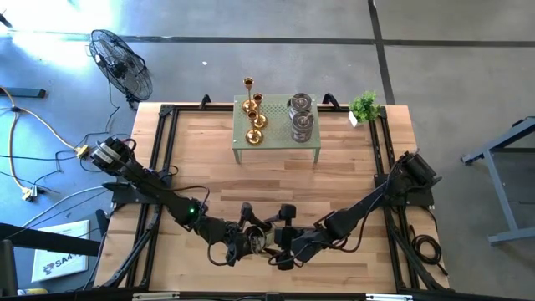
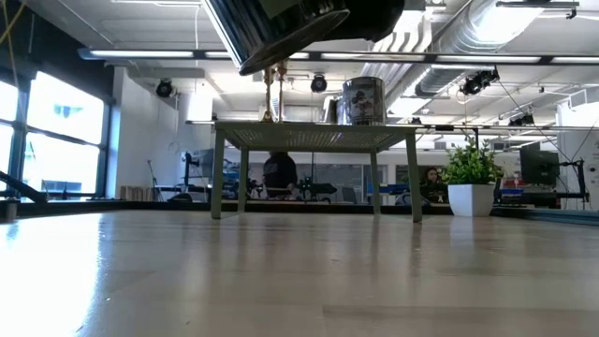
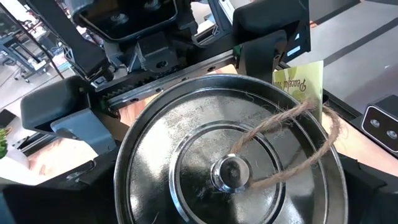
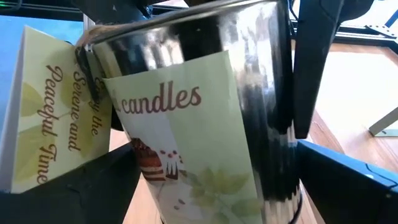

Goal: Pick & Place candle stick holders
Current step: Put the silver scented candle on the shelf aligned with the other silver scented candles

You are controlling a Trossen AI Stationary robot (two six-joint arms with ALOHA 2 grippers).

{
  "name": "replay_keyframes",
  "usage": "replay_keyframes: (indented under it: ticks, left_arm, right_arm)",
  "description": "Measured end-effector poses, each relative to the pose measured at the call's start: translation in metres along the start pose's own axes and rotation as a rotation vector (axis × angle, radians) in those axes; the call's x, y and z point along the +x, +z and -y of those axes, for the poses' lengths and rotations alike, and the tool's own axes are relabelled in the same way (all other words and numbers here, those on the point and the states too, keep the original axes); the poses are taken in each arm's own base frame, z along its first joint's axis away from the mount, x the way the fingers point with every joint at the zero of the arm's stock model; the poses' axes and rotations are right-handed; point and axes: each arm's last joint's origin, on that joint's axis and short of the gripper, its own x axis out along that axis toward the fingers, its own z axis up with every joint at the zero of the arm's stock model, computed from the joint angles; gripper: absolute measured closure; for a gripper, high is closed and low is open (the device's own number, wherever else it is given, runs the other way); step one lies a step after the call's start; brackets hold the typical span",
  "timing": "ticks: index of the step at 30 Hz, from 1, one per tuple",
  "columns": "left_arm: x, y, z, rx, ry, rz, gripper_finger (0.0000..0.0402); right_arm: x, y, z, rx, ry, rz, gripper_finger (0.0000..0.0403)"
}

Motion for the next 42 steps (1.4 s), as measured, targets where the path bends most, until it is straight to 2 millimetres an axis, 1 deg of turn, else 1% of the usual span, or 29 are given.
replay_keyframes:
  ticks: [15, 24, 29, 33, 36, 42]
  left_arm:
    - [0.000, -0.001, 0.001, 0.010, -0.019, 0.000, 0.0046]
    - [0.000, -0.001, 0.002, 0.005, -0.047, 0.008, 0.0045]
    - [0.000, 0.000, 0.002, -0.027, -0.052, 0.013, 0.0026]
    - [-0.002, 0.010, -0.001, -0.083, -0.042, 0.086, 0.0007]
    - [-0.001, 0.008, 0.000, -0.080, -0.054, 0.075, 0.0006]
    - [-0.001, 0.009, 0.000, -0.090, -0.050, 0.086, 0.0003]
  right_arm:
    - [0.015, -0.002, 0.010, 0.031, 0.059, -0.033, 0.0005]
    - [0.015, -0.003, 0.009, 0.022, 0.046, -0.028, 0.0031]
    - [0.015, -0.003, 0.009, 0.026, 0.049, -0.027, 0.0033]
    - [0.018, -0.007, 0.012, 0.027, 0.015, -0.049, 0.0033]
    - [0.018, -0.008, 0.013, 0.034, -0.003, -0.053, 0.0033]
    - [0.018, -0.008, 0.013, 0.032, 0.000, -0.054, 0.0033]
